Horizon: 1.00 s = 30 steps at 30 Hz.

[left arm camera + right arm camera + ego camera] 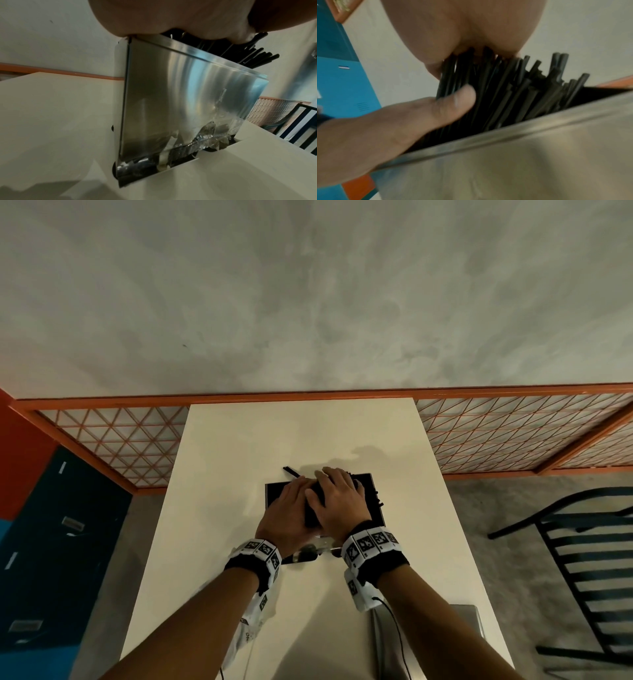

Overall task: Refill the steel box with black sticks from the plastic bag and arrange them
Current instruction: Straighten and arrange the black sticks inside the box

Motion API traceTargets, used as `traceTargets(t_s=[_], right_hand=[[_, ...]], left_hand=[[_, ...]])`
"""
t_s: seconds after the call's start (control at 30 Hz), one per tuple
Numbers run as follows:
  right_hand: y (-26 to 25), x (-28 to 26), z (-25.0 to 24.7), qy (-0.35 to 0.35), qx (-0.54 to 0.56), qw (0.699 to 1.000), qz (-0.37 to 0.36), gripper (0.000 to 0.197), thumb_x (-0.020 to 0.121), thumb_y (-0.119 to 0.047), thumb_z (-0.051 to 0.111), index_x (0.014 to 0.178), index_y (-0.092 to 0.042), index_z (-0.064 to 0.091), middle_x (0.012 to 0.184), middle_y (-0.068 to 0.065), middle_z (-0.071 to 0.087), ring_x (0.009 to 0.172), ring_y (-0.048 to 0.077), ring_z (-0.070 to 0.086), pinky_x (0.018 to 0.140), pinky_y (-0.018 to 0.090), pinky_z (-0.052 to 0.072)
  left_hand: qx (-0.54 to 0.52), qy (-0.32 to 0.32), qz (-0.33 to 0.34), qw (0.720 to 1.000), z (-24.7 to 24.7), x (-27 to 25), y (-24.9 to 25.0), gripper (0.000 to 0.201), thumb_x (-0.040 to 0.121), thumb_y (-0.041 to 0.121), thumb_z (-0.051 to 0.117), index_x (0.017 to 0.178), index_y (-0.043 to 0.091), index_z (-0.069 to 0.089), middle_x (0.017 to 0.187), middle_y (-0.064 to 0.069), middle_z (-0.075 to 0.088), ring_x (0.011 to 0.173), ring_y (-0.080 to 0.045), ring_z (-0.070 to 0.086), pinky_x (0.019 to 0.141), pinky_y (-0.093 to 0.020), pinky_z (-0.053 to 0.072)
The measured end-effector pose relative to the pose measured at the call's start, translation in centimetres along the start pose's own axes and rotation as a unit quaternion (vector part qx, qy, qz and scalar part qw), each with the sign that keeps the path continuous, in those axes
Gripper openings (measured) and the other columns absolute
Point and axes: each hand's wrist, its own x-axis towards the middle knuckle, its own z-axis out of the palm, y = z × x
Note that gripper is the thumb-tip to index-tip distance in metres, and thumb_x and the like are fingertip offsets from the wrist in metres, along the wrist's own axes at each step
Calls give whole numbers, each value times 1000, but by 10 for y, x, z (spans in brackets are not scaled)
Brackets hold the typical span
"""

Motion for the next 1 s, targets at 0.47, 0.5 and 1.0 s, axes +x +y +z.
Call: traceTargets(t_s=[0.47,0.5,1.0], right_hand=[[-7,29,-1,-63,-158,985,-34,58,97,-56,21,127,-22,56,141,3,49,135,23,38,112,61,15],[-4,30,2,-65,-156,985,-23,60,97,-57,18,128,-22,55,141,4,50,135,24,37,112,61,16],[28,2,16,-14,-162,986,-29,51,95,-48,37,135,-18,46,131,2,54,122,28,47,94,53,40]], left_hand=[[10,-15,1,1000,4,1,-9,111,66,78,70,155,22,34,158,8,27,145,-12,31,111,-41,43],[10,-9,8,1000,3,1,-9,111,66,79,70,153,21,36,156,8,29,144,-12,32,111,-41,44],[24,-126,-20,992,-76,51,-10,37,97,31,62,133,23,57,118,8,65,109,-13,63,97,-39,52]])
